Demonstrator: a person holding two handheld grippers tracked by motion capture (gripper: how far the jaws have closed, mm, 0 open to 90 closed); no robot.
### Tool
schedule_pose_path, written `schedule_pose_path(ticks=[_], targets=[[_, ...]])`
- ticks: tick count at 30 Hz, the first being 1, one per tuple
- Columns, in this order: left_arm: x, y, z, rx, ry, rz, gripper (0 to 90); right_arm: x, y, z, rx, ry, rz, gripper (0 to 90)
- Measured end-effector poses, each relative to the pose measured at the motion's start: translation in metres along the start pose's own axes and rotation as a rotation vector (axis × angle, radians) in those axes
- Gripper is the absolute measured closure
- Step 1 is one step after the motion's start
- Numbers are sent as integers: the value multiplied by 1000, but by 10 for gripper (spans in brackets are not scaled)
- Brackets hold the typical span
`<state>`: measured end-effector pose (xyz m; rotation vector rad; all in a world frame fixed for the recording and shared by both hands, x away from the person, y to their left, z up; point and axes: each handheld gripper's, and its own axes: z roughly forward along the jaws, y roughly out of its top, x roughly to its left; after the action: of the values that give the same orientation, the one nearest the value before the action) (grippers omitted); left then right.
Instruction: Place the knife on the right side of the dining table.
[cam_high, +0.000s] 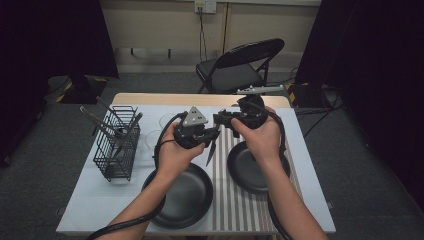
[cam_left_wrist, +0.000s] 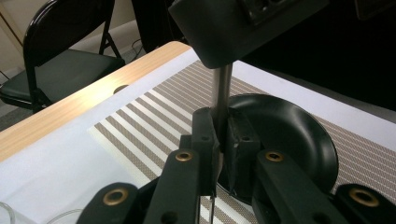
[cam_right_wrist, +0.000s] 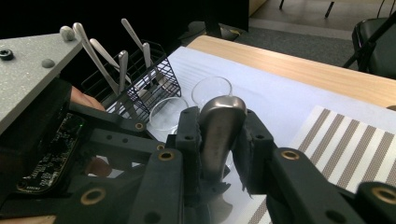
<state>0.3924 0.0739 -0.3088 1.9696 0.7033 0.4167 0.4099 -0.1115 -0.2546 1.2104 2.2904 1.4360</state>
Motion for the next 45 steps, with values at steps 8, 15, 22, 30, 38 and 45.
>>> schedule_pose_path(ticks=[8, 15, 22, 30, 38, 45], targets=[[3, -4, 2, -7, -3, -37, 788, 0, 0, 0, -9, 25, -26, 737], [6, -10, 3, 2, 5, -53, 665, -2, 1, -1, -26, 52, -57, 738], [3, -9, 3, -2, -2, -37, 705, -3, 0, 0, -23, 61, -60, 737], [-1, -5, 3, -5, 13, -20, 799, -3, -1, 1, -20, 61, -60, 738], [-5, -3, 3, 10, 44, -13, 832, -3, -2, 1, -25, 67, -37, 736], [-8, -4, 4, 19, 75, -30, 833, -1, -3, 4, -32, 44, -55, 732]])
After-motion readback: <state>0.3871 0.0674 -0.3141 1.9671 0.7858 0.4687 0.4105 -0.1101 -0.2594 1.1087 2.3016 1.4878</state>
